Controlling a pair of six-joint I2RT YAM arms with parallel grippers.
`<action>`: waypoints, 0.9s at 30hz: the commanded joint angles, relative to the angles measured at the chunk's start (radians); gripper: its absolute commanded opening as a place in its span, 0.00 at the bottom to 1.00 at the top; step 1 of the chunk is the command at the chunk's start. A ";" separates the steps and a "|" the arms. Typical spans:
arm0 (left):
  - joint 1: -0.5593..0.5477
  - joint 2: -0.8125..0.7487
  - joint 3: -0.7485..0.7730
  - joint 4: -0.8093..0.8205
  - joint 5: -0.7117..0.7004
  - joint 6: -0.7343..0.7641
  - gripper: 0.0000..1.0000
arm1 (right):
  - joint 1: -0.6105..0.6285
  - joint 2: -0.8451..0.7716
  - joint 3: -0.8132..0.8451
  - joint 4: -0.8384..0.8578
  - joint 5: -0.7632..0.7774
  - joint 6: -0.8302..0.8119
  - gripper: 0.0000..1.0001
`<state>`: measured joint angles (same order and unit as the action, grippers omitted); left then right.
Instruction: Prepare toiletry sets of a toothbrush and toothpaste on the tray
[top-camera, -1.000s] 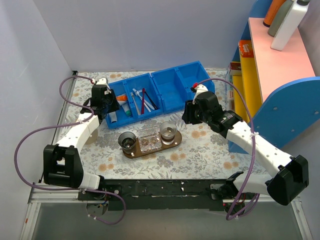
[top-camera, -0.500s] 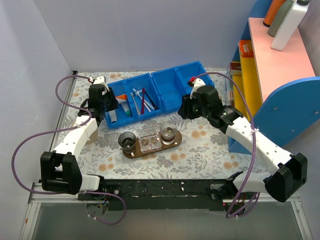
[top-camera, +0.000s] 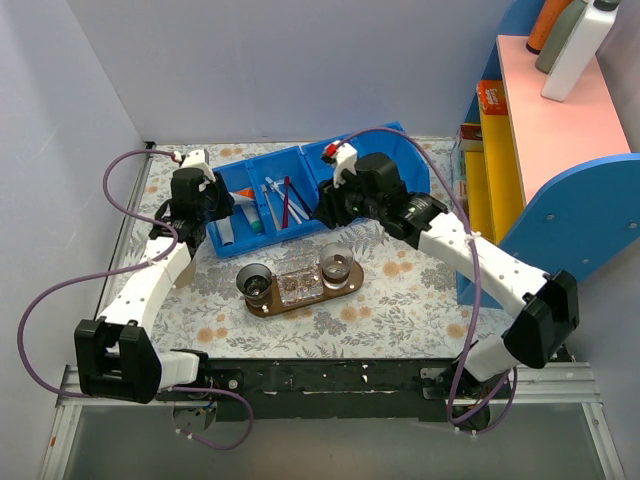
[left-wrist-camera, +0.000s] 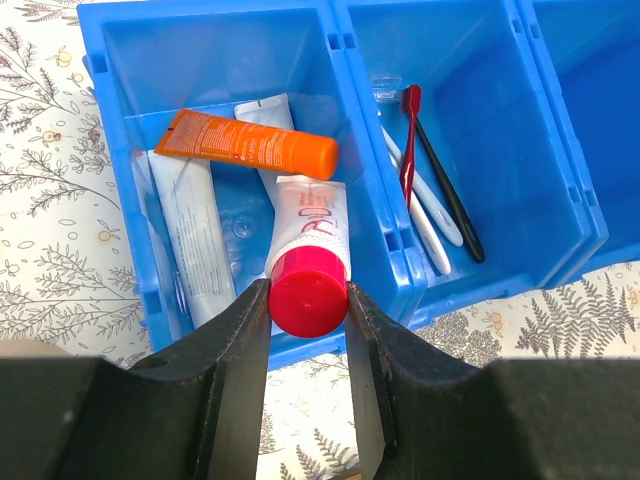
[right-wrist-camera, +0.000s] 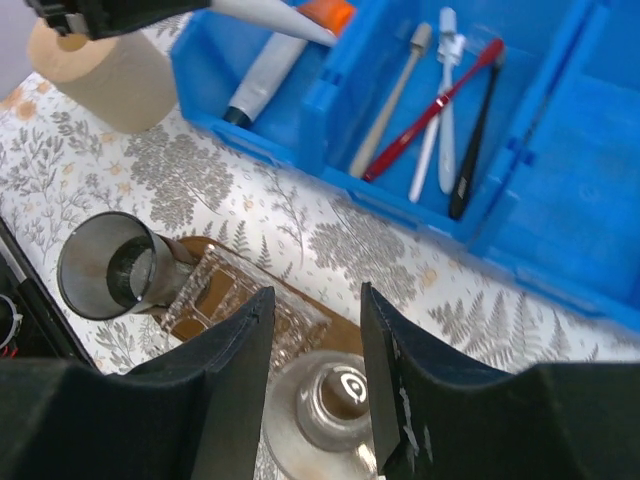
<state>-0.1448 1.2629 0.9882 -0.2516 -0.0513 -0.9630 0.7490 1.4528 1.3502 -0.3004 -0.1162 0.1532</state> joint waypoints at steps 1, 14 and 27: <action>0.004 -0.068 0.024 0.034 0.022 0.020 0.00 | 0.062 0.078 0.107 0.115 -0.013 -0.113 0.48; 0.004 -0.109 0.041 -0.003 0.110 0.029 0.00 | 0.092 0.308 0.227 0.337 -0.106 -0.185 0.49; 0.004 -0.165 0.099 -0.123 0.172 -0.002 0.00 | 0.141 0.438 0.273 0.520 -0.109 -0.343 0.49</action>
<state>-0.1402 1.1568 1.0317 -0.3523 0.0677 -0.9489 0.8684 1.8679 1.5433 0.1055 -0.2226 -0.1238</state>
